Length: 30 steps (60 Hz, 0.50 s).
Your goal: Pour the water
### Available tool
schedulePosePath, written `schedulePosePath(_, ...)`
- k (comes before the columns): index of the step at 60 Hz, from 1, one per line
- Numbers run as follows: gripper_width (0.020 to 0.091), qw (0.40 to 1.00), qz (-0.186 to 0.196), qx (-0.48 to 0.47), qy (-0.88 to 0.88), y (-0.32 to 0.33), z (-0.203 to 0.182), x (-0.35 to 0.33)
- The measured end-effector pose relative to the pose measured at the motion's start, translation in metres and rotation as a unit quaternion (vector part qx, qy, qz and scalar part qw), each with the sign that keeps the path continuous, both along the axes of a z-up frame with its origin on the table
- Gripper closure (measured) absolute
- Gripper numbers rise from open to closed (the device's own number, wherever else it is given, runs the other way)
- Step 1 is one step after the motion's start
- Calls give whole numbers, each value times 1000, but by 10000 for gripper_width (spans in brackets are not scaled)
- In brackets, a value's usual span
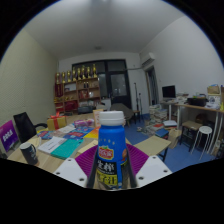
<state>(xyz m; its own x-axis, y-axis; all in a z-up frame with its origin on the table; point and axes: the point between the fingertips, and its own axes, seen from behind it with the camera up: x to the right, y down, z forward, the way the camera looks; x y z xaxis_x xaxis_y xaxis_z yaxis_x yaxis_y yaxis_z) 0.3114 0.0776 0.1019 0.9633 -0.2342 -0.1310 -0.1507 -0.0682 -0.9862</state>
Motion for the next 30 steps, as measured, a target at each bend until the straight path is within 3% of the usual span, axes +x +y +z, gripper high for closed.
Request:
schedulePosePath(10, 699, 999, -4, -29, -42, 6, 0, -14)
schedulePosePath(16, 700, 979, 3, -41, -202, 10, 31, -39)
schedulePosePath(23, 703, 880, 5, -46, -473, 29, 74, -105)
schedulePosePath(24, 700, 861, 19, -46, -506, 26, 90, -102)
schedulePosePath(30, 702, 769, 30, -33, -638, 49, 103, -177)
